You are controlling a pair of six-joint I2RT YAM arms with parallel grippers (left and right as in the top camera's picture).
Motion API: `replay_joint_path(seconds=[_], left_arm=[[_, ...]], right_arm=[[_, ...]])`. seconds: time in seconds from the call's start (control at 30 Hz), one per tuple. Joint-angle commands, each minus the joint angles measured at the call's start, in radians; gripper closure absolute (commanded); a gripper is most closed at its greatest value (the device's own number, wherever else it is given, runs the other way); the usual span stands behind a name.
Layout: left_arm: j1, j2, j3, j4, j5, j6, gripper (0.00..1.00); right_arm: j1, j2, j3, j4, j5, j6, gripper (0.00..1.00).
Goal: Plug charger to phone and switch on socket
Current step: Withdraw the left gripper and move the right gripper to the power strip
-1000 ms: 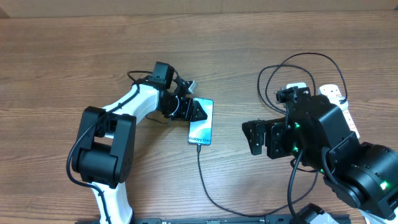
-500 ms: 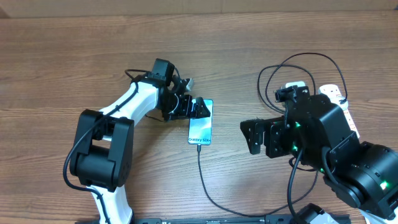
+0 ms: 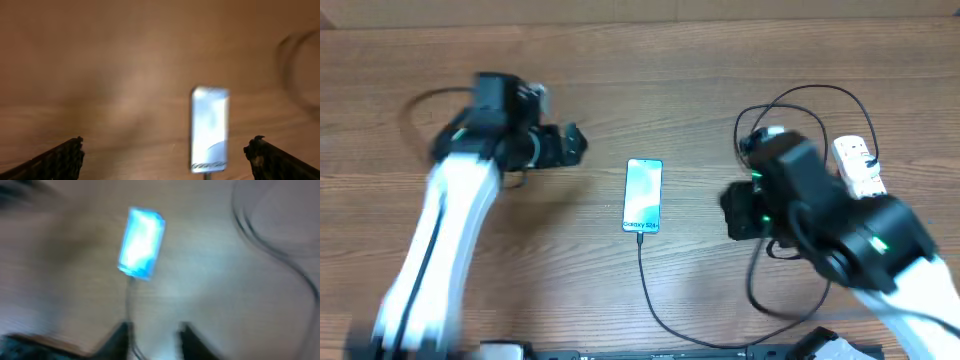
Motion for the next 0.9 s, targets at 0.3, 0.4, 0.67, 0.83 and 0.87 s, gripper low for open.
replay_joint_path(seconds=[0.3,0.4,0.67,0.83,0.87], left_arm=[[-0.02,-0.737,0.015,-0.205,-0.338,-0.155,0.0],[-0.02,-0.797,0.014,-0.278,-0.373,-0.188,0.0],[-0.02,-0.843,0.014,-0.37,-0.414,-0.235,0.0],[-0.02,-0.843,0.014,-0.378,-0.414,-0.242,0.0],[-0.02,-0.843,0.014,-0.379,-0.414,-0.242,0.0]], right_arm=[[-0.27,0.156,-0.039,-0.271,0.407,0.625,0.96],[-0.46,0.156,-0.04,-0.183,0.393,0.539,0.96],[-1.002,0.311,-0.038,0.145,-0.037,0.12,0.96],[-1.123,0.523,0.007,0.162,-0.159,0.058,0.96],[-1.133,0.57,0.026,0.16,-0.18,0.048,0.96]])
